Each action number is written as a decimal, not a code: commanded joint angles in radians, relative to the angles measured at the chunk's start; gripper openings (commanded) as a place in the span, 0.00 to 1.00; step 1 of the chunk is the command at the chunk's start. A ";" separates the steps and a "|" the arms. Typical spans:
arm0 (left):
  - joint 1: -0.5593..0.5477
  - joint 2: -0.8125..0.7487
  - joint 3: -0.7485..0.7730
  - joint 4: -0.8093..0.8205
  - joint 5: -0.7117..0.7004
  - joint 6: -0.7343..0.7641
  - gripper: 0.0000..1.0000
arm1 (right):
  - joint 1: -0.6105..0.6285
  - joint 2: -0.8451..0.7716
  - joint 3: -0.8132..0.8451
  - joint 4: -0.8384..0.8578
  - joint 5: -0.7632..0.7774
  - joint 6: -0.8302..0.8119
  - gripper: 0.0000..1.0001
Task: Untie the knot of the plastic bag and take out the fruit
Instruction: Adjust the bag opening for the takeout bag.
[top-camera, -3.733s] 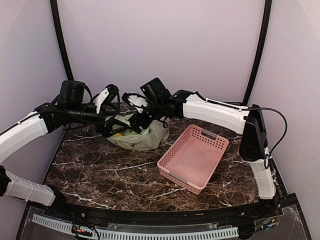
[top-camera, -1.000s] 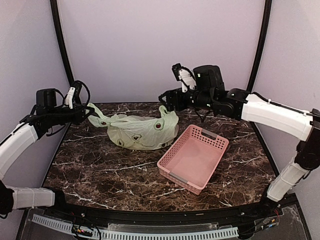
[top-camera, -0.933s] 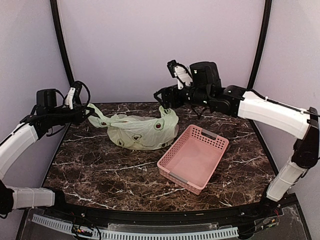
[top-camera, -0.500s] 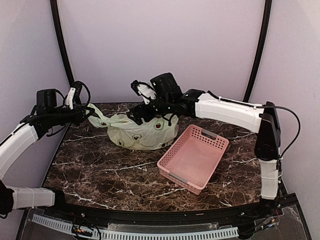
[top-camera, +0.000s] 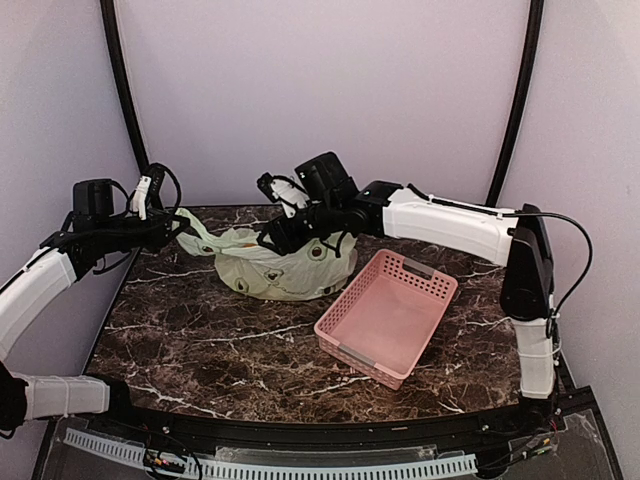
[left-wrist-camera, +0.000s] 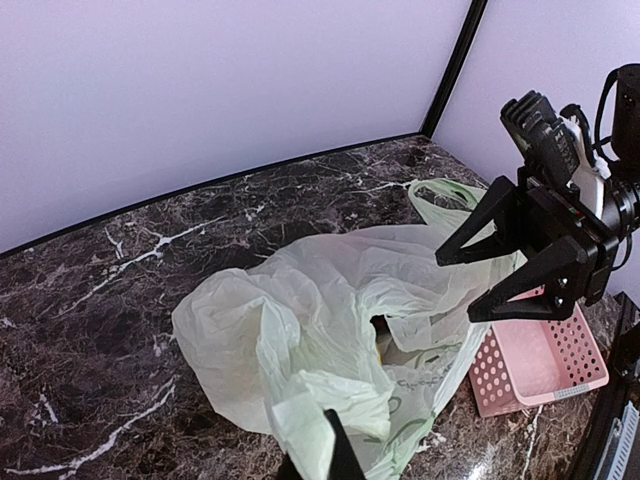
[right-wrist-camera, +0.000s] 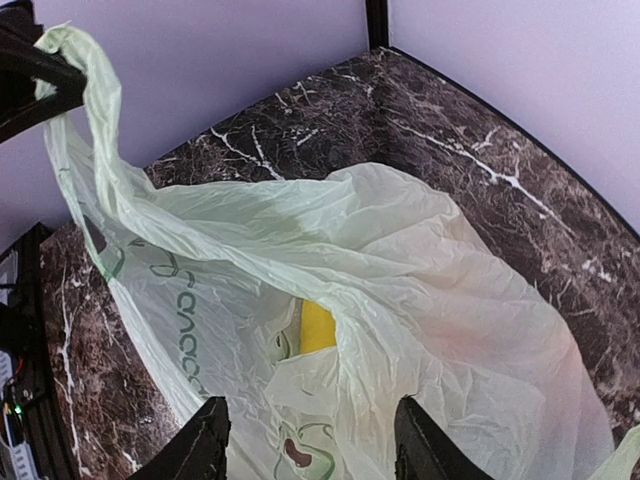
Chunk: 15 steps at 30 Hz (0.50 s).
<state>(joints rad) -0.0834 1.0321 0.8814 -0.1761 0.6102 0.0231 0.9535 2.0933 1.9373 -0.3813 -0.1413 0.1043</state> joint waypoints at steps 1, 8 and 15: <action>-0.006 -0.013 -0.013 0.010 0.015 0.009 0.01 | 0.010 0.061 0.061 -0.049 -0.015 0.007 0.51; -0.006 -0.017 -0.014 0.009 -0.008 0.009 0.01 | 0.034 0.085 0.012 -0.085 0.011 0.020 0.50; -0.006 -0.027 -0.015 0.001 -0.076 0.000 0.01 | 0.078 0.085 -0.105 -0.055 -0.027 0.105 0.35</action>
<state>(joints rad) -0.0837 1.0321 0.8814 -0.1738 0.5785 0.0223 0.9958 2.1624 1.9018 -0.4496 -0.1478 0.1513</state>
